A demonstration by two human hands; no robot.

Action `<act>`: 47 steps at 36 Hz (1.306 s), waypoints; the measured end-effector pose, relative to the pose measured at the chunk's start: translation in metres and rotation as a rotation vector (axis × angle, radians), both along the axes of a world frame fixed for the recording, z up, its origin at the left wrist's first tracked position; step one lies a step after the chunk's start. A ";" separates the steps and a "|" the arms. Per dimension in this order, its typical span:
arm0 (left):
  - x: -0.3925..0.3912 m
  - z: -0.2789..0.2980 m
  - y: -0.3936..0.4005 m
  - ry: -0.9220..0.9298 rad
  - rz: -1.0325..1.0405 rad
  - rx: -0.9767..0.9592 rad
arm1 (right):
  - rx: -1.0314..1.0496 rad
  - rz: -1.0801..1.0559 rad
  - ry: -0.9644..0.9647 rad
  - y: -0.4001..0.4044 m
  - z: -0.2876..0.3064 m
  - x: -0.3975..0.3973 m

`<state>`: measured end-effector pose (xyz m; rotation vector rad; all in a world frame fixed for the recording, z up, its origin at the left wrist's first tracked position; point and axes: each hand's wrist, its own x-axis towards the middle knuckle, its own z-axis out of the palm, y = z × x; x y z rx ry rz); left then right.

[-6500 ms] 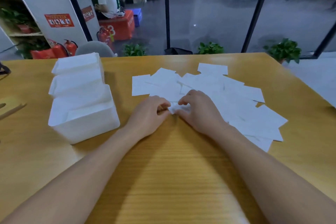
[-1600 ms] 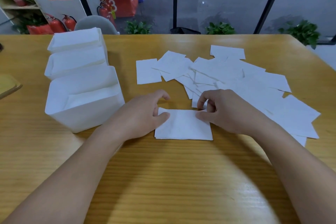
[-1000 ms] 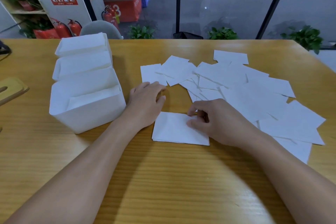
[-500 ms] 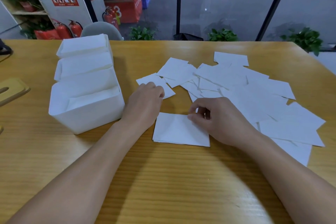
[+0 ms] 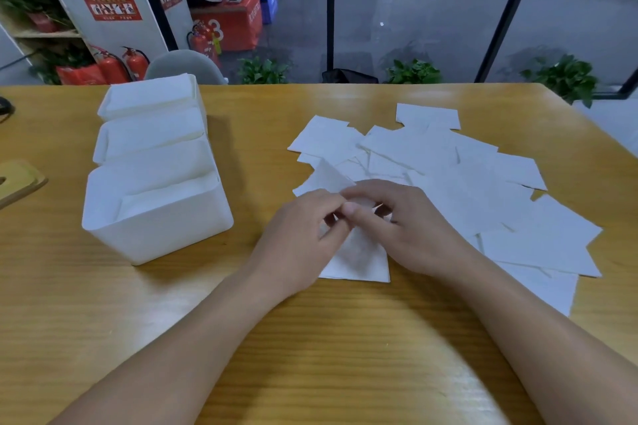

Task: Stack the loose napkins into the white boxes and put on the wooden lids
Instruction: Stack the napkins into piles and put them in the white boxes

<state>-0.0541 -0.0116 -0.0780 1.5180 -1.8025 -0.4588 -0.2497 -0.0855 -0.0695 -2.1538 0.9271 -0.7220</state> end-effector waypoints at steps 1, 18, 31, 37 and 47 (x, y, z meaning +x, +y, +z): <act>0.000 -0.001 -0.001 -0.002 -0.004 -0.003 | -0.022 -0.002 -0.002 0.000 -0.001 0.000; 0.031 0.014 -0.007 0.138 0.137 -0.123 | -0.177 -0.057 -0.144 0.001 0.008 -0.007; 0.040 0.022 -0.005 0.172 0.099 -0.038 | 0.064 -0.152 -0.087 -0.005 0.014 -0.013; 0.047 0.017 -0.007 0.032 0.074 0.157 | 0.105 -0.097 0.119 -0.008 0.008 -0.015; 0.050 0.009 -0.008 -0.094 0.026 0.265 | 0.087 -0.060 0.251 -0.011 -0.002 -0.016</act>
